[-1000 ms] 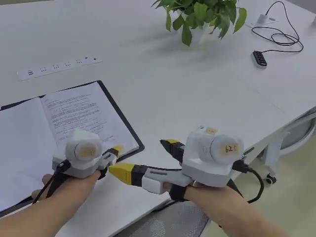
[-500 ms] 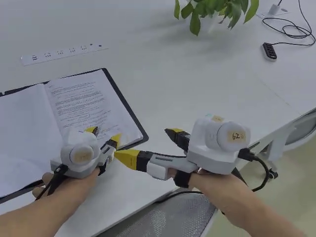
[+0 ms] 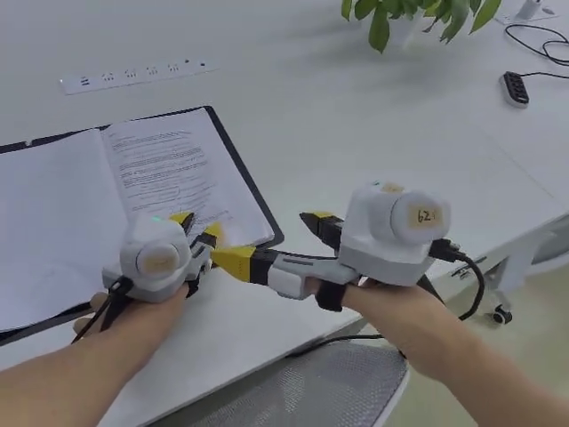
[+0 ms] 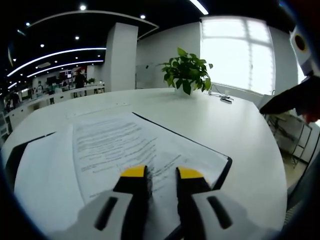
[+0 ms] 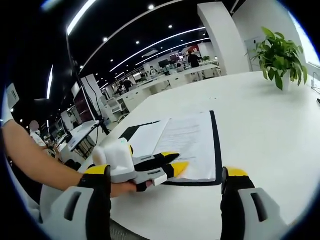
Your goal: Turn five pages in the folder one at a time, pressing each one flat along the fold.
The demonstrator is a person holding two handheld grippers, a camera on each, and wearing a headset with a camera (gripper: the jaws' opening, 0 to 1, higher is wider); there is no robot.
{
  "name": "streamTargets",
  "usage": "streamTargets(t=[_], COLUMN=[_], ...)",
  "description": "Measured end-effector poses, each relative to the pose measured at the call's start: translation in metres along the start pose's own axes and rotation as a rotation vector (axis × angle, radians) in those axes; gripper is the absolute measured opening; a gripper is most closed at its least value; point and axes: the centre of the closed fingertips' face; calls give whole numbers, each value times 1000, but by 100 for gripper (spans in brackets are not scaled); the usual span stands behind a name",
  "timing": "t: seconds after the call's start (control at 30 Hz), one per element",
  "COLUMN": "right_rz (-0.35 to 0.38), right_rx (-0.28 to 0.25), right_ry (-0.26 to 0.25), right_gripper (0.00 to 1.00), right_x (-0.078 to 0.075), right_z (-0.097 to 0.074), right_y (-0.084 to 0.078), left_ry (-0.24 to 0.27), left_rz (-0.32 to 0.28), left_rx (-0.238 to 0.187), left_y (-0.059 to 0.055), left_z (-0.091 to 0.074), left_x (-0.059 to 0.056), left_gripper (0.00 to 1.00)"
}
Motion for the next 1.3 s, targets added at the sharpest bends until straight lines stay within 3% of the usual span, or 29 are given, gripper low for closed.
streamTargets(t=[0.2,0.23,0.27,0.33,0.63,0.73,0.83,0.9,1.03,1.3], right_rz=[-4,-4,-3,0,44,90,228,278,316,363], right_rx=[24,28,32,39,76,72,69,72,94,115], right_ry=[14,17,19,22,22,19,23,21,26,29], right_gripper=[91,91,90,90,87,83,74,68,59,57], right_x=[2,2,3,3,-1,-1,1,0,1,2], right_z=[12,14,15,18,31,36,42,45,51,65], right_y=[-2,-3,-4,-6,-17,-17,-20,-22,-29,-37], left_ry=[13,36,59,40,41,40,39,38,37,33], left_rz=[-40,-47,-116,-94,-137,-147,-145,-144,-143,-147], left_rx=[-4,-5,-1,3,12,13,13,13,14,14], left_y=[0,0,-1,-1,-1,0,1,1,1,0], left_z=[0,0,0,0,-1,-3,-4,-4,-4,-3], left_x=[0,4,11,10,10,9,8,8,8,9], left_gripper=[15,12,8,6,2,1,1,1,1,1])
Point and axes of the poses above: the centre of the closed fingertips' face, and the gripper's own axes: z roughly forward along the fingers, x roughly to its left, y roughly out of its top, and after that the axes turned 10 degrees about z, right-handed
